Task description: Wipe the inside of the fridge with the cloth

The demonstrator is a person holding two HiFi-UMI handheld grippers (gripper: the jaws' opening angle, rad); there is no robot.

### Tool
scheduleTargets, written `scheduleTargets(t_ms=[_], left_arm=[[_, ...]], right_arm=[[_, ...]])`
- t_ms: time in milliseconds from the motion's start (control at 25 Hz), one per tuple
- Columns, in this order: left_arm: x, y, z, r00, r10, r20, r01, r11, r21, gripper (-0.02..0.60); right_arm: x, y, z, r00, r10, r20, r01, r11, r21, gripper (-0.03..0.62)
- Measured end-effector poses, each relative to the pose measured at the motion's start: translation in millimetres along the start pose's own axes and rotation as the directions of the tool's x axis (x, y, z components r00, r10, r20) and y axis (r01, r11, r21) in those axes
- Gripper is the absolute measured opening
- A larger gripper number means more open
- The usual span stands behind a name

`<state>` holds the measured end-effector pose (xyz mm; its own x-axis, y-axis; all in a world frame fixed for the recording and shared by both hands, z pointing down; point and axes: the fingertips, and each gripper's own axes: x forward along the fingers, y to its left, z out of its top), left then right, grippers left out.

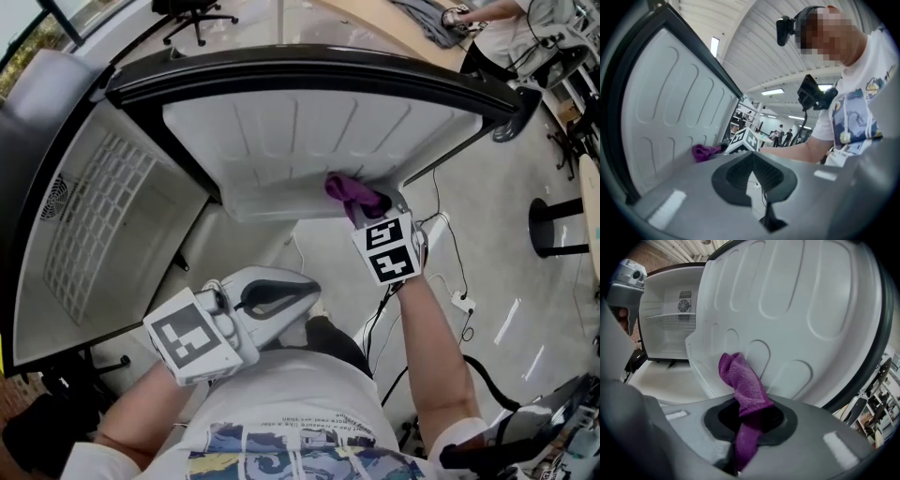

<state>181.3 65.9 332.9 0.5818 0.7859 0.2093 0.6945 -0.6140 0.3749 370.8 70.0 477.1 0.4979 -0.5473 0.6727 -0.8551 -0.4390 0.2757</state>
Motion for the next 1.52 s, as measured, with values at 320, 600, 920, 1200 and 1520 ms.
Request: scheduleTargets(t_ms=[320, 600, 920, 1200, 1520], left_arm=[[8.0, -0.3, 3.5, 1.000, -0.025, -0.015, 0.025, 1.000, 0.007, 0.005], [12.6, -3.5, 3.9, 0.999, -0.048, -0.025, 0.048, 0.999, 0.016, 0.005], [15.6, -8.3, 2.5, 0.997, -0.065, -0.029, 0.066, 0.997, 0.036, 0.005], [3.9, -6.7, 5.6, 0.999, -0.043, -0.004, 0.043, 0.998, 0.053, 0.005], [-19.7, -2.5, 1.8, 1.000, 0.000, 0.016, -0.001, 0.997, 0.083, 0.005]], right_arm=[[-21.2, -22.8, 5.5, 0.994, -0.099, 0.041, 0.097, 0.994, 0.041, 0.054], [-42.5, -44.5, -3.2, 0.975, -0.217, 0.044, 0.214, 0.975, 0.063, 0.054], [-66.7, -60.6, -10.2, 0.954, -0.292, 0.068, 0.286, 0.954, 0.089, 0.054], [-89.8, -73.1, -9.4, 0.934, -0.348, 0.081, 0.336, 0.933, 0.132, 0.054], [-113.8, -71.2, -3.2, 0.911, -0.398, 0.106, 0.378, 0.911, 0.167, 0.054]])
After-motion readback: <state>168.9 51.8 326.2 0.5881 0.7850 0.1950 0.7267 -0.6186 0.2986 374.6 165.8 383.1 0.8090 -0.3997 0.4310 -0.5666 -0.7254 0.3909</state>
